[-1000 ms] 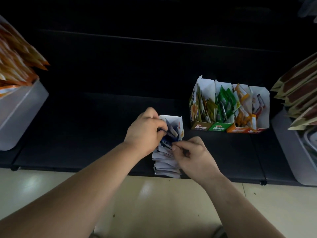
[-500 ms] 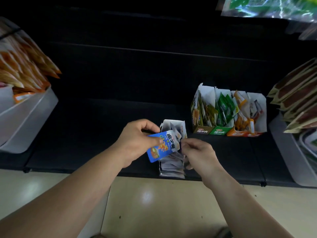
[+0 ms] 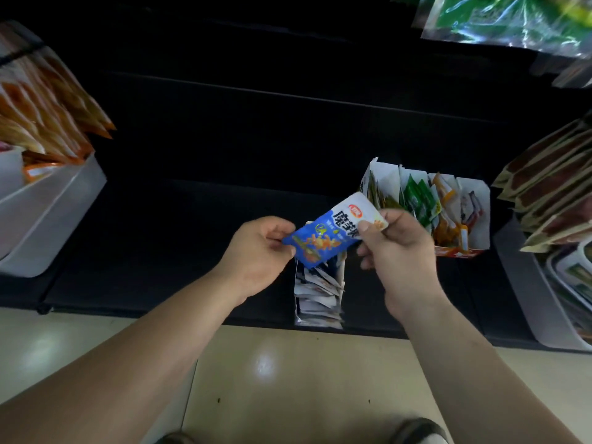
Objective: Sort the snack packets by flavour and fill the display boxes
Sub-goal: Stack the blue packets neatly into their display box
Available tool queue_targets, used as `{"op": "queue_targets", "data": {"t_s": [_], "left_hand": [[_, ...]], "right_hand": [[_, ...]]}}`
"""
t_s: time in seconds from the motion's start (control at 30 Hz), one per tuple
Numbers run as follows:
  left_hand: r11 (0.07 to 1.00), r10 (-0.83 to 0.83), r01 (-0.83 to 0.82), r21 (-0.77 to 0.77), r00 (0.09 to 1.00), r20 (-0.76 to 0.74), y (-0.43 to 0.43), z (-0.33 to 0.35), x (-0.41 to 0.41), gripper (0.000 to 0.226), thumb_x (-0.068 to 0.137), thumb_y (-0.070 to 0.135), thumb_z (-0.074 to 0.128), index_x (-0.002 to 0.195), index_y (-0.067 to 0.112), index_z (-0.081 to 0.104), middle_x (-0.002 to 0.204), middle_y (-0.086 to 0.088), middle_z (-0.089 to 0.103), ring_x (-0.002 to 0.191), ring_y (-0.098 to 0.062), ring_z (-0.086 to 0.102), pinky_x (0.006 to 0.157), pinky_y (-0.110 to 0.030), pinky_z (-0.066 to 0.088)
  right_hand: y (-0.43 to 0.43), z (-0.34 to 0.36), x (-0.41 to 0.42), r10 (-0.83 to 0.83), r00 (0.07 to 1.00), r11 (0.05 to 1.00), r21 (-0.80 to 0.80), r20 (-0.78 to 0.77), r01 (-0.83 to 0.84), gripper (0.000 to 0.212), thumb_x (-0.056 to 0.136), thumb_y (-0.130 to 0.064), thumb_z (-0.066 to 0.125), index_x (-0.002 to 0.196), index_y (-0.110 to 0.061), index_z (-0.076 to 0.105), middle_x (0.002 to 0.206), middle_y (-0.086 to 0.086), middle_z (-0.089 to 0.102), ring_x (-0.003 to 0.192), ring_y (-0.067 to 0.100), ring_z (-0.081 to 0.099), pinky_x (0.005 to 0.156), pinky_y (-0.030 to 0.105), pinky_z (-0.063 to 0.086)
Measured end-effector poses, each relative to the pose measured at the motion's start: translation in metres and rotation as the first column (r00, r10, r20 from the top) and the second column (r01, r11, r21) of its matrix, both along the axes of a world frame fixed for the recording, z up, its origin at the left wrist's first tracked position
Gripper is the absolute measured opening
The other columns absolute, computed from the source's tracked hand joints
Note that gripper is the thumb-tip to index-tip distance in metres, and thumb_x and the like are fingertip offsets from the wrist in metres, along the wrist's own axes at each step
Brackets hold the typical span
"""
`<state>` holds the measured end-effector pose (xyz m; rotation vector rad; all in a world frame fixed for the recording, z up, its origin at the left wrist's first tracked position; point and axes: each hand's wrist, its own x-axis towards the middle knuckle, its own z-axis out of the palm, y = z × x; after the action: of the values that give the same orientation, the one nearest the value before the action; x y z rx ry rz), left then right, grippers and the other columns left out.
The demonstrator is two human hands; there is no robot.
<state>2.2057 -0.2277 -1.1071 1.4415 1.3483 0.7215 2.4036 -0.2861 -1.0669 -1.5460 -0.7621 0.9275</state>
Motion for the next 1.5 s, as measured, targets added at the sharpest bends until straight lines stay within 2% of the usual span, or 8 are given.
{"op": "queue_targets", "data": {"t_s": [0.23,0.5,0.63,0.9,1.03,1.17,1.37,1.5], "left_hand": [[0.999,-0.05,0.047,-0.027,0.995,-0.092,0.0,-0.012,0.011,0.033,0.098,0.009,0.066,0.126,0.027,0.067,0.118,0.015,0.066,0.102,0.004,0.062,0.083,-0.009,0.045],[0.997,-0.062,0.059,-0.049,0.995,-0.079,0.002,-0.031,0.017,0.023,0.1,0.014,0.065,0.118,0.025,0.073,0.113,0.012,0.071,0.106,-0.002,0.066,0.093,-0.017,0.052],[0.997,-0.054,0.05,-0.066,0.997,-0.052,0.003,-0.031,0.016,0.02,0.102,0.016,0.061,0.111,0.027,0.074,0.106,0.012,0.072,0.102,-0.004,0.069,0.087,-0.02,0.054],[0.988,-0.136,0.145,0.061,0.981,-0.138,0.016,-0.025,0.023,0.026,0.104,0.025,0.059,0.127,0.032,0.068,0.11,0.015,0.065,0.094,-0.002,0.064,0.084,-0.015,0.051],[0.918,-0.257,0.357,0.172,0.866,-0.429,0.021,-0.03,0.033,0.04,0.102,0.021,0.062,0.141,0.034,0.061,0.115,0.01,0.051,0.092,-0.01,0.057,0.087,-0.029,0.054],[0.865,-0.183,0.396,0.307,0.82,-0.542,0.021,-0.036,0.038,0.023,0.098,0.02,0.068,0.118,0.028,0.072,0.107,0.009,0.047,0.091,-0.016,0.058,0.074,-0.032,0.053],[0.844,-0.23,0.405,0.352,0.866,-0.445,0.023,-0.02,0.037,0.009,0.096,0.025,0.07,0.099,0.033,0.072,0.108,0.015,0.065,0.099,-0.009,0.06,0.086,-0.036,0.054],[0.912,-0.146,0.233,0.337,0.954,-0.263,0.03,-0.012,0.034,0.007,0.101,0.023,0.065,0.103,0.028,0.069,0.091,0.015,0.072,0.086,0.0,0.068,0.072,-0.021,0.057]], "right_hand": [[-0.005,0.011,0.005,0.134,0.925,0.986,0.042,0.356,-0.159,0.019,0.101,-0.008,0.064,0.097,-0.026,0.058,0.091,-0.004,0.073,0.086,0.001,0.072,0.059,0.018,0.056],[-0.025,-0.044,0.004,0.236,0.837,0.971,-0.094,0.494,-0.218,0.021,0.095,-0.003,0.068,0.084,-0.02,0.063,0.076,-0.008,0.067,0.067,0.001,0.061,0.057,0.011,0.045],[-0.029,-0.074,0.005,0.339,0.728,0.939,-0.171,0.596,-0.297,0.022,0.088,-0.002,0.072,0.08,-0.021,0.068,0.082,-0.009,0.064,0.077,0.008,0.063,0.069,0.028,0.055],[-0.013,-0.081,0.007,0.624,0.496,0.773,-0.571,0.604,-0.277,0.036,0.103,-0.024,0.048,0.129,-0.042,0.064,0.115,-0.005,0.043,0.102,0.021,0.059,0.083,0.04,0.056],[-0.012,-0.078,0.01,0.473,0.739,0.853,-0.459,0.48,-0.248,0.019,0.097,-0.028,0.059,0.103,-0.036,0.075,0.107,-0.009,0.052,0.092,0.012,0.062,0.086,0.035,0.054],[-0.006,-0.071,0.014,0.189,0.891,0.961,-0.266,0.413,-0.08,0.013,0.091,-0.039,0.072,0.086,-0.028,0.069,0.089,-0.005,0.068,0.08,0.009,0.064,0.07,0.026,0.053],[0.011,-0.074,0.017,0.258,0.852,0.949,-0.283,0.455,-0.136,0.017,0.096,-0.023,0.068,0.081,-0.022,0.075,0.069,-0.007,0.067,0.06,0.003,0.057,0.052,0.012,0.04],[0.012,-0.067,0.02,0.124,0.937,0.968,-0.247,0.327,-0.041,0.018,0.098,-0.018,0.062,0.082,-0.021,0.069,0.077,0.001,0.069,0.073,0.019,0.063,0.063,0.029,0.054]]}}
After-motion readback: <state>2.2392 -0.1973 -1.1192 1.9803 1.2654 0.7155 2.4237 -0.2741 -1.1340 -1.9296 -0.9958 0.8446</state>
